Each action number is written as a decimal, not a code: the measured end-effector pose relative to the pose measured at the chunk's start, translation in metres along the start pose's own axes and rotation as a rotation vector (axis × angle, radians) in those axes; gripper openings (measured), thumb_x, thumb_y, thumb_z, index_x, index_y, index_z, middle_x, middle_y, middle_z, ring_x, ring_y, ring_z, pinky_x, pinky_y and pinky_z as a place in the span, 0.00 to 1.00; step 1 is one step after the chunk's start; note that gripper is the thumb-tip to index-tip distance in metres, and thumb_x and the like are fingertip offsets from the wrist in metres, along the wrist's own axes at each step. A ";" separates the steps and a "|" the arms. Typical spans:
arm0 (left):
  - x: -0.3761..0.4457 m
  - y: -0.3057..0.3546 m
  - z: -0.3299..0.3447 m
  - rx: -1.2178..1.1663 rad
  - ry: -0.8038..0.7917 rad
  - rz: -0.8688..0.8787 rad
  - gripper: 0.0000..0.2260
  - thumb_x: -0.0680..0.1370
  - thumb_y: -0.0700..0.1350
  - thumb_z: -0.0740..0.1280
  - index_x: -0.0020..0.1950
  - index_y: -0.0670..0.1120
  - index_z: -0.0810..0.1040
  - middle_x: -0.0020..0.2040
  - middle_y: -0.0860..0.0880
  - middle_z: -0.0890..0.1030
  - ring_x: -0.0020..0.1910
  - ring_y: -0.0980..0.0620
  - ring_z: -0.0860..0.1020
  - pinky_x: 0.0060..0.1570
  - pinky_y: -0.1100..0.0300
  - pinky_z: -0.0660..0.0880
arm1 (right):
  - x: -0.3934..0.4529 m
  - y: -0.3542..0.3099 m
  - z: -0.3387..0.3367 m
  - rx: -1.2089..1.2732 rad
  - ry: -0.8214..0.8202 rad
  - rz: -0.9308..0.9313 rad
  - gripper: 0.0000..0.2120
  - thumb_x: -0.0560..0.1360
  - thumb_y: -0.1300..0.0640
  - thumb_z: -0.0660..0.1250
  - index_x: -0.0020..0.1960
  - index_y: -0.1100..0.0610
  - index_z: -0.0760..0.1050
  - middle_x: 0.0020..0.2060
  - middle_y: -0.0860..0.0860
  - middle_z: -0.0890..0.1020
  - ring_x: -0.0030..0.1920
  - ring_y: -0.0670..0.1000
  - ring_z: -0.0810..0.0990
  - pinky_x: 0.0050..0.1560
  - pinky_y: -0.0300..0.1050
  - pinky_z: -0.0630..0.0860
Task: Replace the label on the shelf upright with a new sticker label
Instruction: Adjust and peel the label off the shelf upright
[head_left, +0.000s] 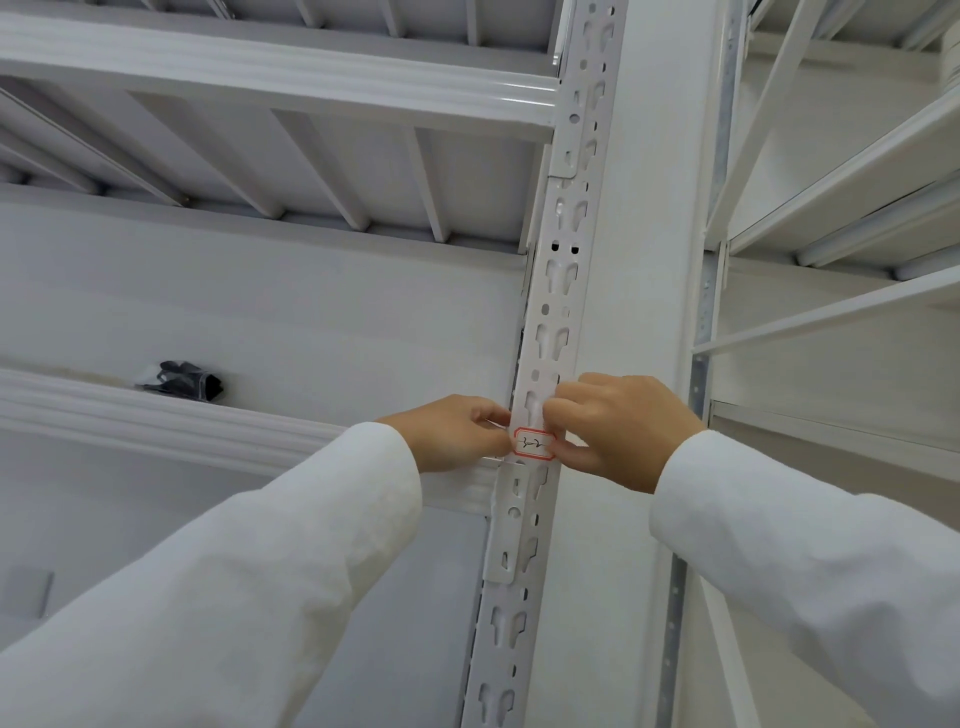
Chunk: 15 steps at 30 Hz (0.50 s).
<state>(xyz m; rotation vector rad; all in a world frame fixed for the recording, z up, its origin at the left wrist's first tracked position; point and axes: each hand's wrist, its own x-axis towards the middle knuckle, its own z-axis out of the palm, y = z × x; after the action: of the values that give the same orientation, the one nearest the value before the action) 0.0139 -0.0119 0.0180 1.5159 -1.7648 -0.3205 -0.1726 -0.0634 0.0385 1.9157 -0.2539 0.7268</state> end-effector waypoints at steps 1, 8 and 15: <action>0.000 0.000 0.000 -0.004 -0.003 -0.001 0.18 0.73 0.50 0.66 0.64 0.53 0.75 0.58 0.55 0.81 0.61 0.56 0.77 0.69 0.55 0.66 | -0.002 -0.001 0.000 0.048 0.010 0.056 0.10 0.64 0.53 0.75 0.36 0.54 0.74 0.28 0.48 0.77 0.26 0.51 0.74 0.20 0.39 0.66; -0.003 0.001 0.000 -0.047 -0.037 0.013 0.17 0.74 0.43 0.64 0.62 0.53 0.75 0.57 0.55 0.83 0.60 0.57 0.78 0.69 0.56 0.66 | -0.015 -0.012 -0.002 0.222 0.019 0.348 0.08 0.70 0.49 0.69 0.47 0.49 0.75 0.37 0.44 0.79 0.36 0.48 0.78 0.28 0.44 0.77; 0.001 -0.004 0.002 -0.093 -0.037 0.038 0.23 0.67 0.46 0.66 0.62 0.48 0.76 0.57 0.50 0.83 0.59 0.53 0.79 0.68 0.52 0.69 | -0.002 -0.035 -0.003 0.341 -0.096 0.552 0.17 0.71 0.38 0.64 0.56 0.45 0.70 0.47 0.41 0.78 0.43 0.47 0.78 0.42 0.44 0.78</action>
<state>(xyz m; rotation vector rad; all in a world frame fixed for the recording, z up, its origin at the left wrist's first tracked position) 0.0155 -0.0140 0.0146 1.4171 -1.7804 -0.4080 -0.1589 -0.0452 0.0115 2.2307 -0.7817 1.0946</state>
